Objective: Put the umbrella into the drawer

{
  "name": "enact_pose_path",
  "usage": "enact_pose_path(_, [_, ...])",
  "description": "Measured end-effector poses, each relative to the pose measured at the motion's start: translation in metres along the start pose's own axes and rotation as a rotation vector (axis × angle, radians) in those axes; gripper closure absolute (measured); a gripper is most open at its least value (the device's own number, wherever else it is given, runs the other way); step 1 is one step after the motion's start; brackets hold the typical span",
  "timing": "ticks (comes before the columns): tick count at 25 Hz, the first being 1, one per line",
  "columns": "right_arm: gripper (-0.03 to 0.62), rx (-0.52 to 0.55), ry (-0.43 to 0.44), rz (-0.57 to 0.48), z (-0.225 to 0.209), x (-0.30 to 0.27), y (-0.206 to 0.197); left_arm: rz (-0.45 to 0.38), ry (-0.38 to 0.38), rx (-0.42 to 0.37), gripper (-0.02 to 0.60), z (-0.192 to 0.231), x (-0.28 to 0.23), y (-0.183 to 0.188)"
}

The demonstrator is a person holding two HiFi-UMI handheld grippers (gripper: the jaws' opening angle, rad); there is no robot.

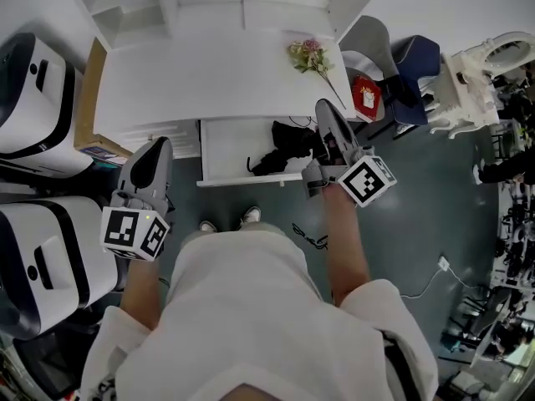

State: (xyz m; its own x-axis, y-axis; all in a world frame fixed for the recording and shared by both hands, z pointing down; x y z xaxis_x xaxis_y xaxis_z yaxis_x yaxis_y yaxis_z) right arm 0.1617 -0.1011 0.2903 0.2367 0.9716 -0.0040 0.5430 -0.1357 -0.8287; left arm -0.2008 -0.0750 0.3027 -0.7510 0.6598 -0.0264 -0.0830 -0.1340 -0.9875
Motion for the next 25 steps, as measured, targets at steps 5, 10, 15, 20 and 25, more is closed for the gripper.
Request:
enact_pose_path(5, [0.595,0.175,0.104,-0.090,0.035,0.018,0.035,-0.046,-0.009,-0.060,0.568,-0.010,0.000,0.022])
enact_pose_path(10, [0.594,0.352,0.204,-0.157,0.071,0.038,0.062,-0.074,-0.010,-0.099,0.568,-0.017,-0.001,0.042])
enact_pose_path(15, [0.595,0.521,0.186,-0.202,0.091,0.055,0.071,-0.099,0.011,-0.114,0.568,-0.016,0.006,0.051])
enact_pose_path(20, [0.594,0.672,0.119,-0.270,0.104,0.076,0.077,-0.114,0.046,-0.109,0.568,-0.014,0.017,0.052])
enact_pose_path(25, [0.594,0.773,0.044,-0.307,0.108,0.096,0.077,-0.111,0.071,-0.108,0.568,-0.015,0.032,0.051])
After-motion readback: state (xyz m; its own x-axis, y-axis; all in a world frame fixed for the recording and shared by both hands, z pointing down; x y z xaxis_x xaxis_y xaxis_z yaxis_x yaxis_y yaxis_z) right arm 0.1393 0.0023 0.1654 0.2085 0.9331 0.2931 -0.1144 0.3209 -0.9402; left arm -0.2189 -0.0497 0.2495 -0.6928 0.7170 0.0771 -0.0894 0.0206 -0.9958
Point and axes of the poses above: the fingertips, and each gripper's own axes: x backward along the fingers, z to its left, y out of its top, the point moved 8 cm from there along x, backward along the fingers, and after that the axes turned 14 degrees about -y, right-handed, at the moved point
